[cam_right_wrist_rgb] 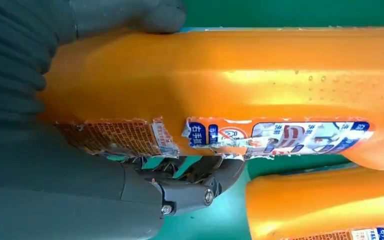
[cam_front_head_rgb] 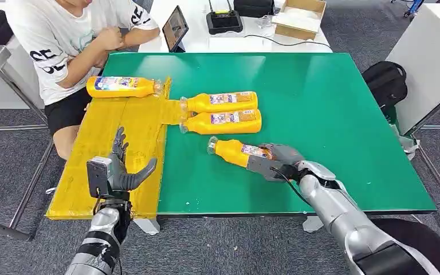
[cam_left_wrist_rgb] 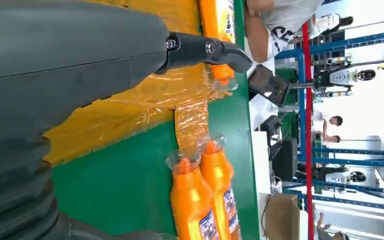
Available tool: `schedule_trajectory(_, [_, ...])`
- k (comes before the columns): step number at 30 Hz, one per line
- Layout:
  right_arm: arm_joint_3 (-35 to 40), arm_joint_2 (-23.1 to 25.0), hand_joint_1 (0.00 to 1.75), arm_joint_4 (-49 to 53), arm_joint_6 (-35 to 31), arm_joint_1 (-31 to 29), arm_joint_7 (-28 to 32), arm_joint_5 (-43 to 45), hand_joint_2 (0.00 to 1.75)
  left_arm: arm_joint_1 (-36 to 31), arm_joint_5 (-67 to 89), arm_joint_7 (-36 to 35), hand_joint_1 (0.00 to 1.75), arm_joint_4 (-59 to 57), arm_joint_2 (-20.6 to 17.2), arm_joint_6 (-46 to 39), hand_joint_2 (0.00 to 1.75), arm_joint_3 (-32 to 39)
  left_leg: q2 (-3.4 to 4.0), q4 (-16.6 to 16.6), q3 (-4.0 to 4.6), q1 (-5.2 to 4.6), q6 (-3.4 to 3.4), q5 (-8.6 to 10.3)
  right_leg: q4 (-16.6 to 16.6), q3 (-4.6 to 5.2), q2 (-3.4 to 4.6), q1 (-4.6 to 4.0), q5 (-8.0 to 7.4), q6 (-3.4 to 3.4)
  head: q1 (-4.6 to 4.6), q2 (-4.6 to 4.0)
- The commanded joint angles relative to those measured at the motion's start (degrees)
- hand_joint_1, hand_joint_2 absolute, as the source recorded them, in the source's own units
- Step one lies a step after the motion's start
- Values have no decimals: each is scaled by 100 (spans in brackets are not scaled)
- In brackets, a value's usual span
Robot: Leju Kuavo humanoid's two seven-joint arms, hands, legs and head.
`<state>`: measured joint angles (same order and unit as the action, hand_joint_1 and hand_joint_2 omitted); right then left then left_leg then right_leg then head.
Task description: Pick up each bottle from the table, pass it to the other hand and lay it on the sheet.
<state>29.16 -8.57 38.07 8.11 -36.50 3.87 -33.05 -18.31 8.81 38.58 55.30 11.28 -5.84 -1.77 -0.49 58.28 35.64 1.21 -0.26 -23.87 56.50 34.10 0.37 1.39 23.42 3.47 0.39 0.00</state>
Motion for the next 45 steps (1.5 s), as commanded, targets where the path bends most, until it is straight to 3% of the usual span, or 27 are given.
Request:
schedule_trajectory(1, [309, 32, 175, -459, 73, 97, 135, 192, 175, -245, -52, -32, 0, -469, -52, 11, 175, -128, -8, -9, -20, 4, 6, -3, -12, -26, -15, -8, 5, -17, 0, 0])
schedule_trajectory(4, [-79, 108, 175, 1, -335, 359, 588, 673, 175, -204, -86, -18, 0, -421, -46, -4, 175, -113, -7, -6, -14, 4, 4, -2, -10, -19, -12, -6, 3, -11, 0, 0])
schedule_trajectory(7, [-1067, 609, 175, 1594, -1701, 1216, 1464, 1100, 175, -31, -125, 3, 0, -205, 4, -11, 175, -84, -4, -16, -25, 8, 5, -3, -20, -30, -13, -12, 3, -21, 2, 0])
schedule_trajectory(9, [-1460, 948, 175, 2951, -2460, 1745, 1745, 1046, 175, 73, -148, -2, 0, -33, 68, -7, 175, -115, 13, -14, -23, 7, 3, -7, -15, -22, 4, -12, 3, -23, 4, 0])
schedule_trajectory(10, [-1566, 1032, 175, 3305, -2693, 1863, 1666, 969, 175, 103, -162, -18, 0, 31, 89, -39, 175, -140, 25, -9, -16, 5, 0, -12, -6, -11, 18, -10, 5, -23, 2, 0])
schedule_trajectory(11, [-1666, 1135, 175, 3655, -3209, 1952, 1927, 798, 175, 137, -217, -49, 0, 118, 112, -24, 175, -186, 28, -7, -16, 4, 1, -17, 0, -9, 19, -10, 9, -29, 4, 0])
schedule_trajectory(14, [-1958, 1336, 175, 4137, -3935, 2118, 2428, 892, 175, 165, -459, -219, 0, 259, 166, 188, 175, -354, 5, 6, 21, 2, 2, -16, 18, 23, -1, -7, 16, -21, -2, 0])
schedule_trajectory(19, [-2038, 1330, 175, 4097, -4133, 2139, 2541, 810, 175, 189, -556, -292, 0, 319, 160, 243, 175, -437, -11, 1, 30, 0, 9, -9, 6, 23, -12, -3, 13, -11, 2, 0])
schedule_trajectory(24, [-2089, 1356, 175, 4084, -4560, 2218, 2961, 702, 175, 369, -1255, -698, 0, 758, 121, 1255, 175, -913, -8, -1, 25, -3, 9, -12, 3, 17, -15, 7, 13, -21, 4, 0])
schedule_trajectory(33, [-1673, 1522, 175, 2817, -3946, 2213, 3175, 514, 175, 559, -1983, -1026, 0, 1266, -23, 2207, 175, -1563, 4, -8, 19, -5, 6, -12, -8, 15, 2, 4, 7, -13, 2, 0])
schedule_trajectory(45, [-1370, 1914, 175, 1989, -3958, 2060, 3400, 519, 175, 501, -2079, -1075, 0, 1318, -15, 2343, 175, -1799, 15, -9, 21, -4, 6, -13, -6, 20, 12, 3, 7, -17, 2, 0])
